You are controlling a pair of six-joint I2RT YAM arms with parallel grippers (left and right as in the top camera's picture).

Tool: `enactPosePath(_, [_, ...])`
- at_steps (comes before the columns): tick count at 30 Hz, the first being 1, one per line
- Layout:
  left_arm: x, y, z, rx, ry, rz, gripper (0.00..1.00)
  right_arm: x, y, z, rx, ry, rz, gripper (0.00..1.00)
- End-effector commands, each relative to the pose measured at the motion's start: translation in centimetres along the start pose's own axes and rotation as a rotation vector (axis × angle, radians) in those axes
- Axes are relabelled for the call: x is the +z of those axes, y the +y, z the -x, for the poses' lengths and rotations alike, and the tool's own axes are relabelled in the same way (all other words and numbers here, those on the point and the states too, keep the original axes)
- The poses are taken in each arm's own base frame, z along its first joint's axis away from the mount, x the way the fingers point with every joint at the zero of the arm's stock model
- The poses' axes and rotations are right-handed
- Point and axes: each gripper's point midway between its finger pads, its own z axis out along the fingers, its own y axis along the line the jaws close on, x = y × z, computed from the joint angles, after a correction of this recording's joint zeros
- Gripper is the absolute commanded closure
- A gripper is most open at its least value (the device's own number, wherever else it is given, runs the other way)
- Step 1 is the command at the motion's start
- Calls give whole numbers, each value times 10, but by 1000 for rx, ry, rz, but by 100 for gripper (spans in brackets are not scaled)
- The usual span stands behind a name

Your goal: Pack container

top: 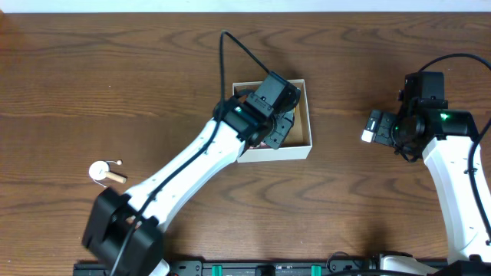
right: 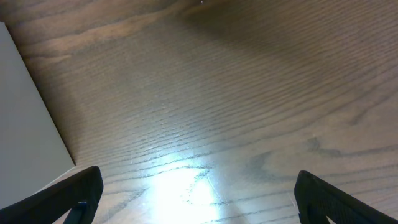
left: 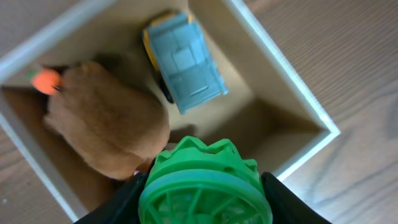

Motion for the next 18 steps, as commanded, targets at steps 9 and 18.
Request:
enactPosePath(9, [9, 5, 0, 26, 11, 16, 19, 1, -2, -1, -9, 6, -6, 1])
enactPosePath(18, [-97, 88, 6, -220, -136, 317, 2, 1, -2, -1, -27, 5, -6, 1])
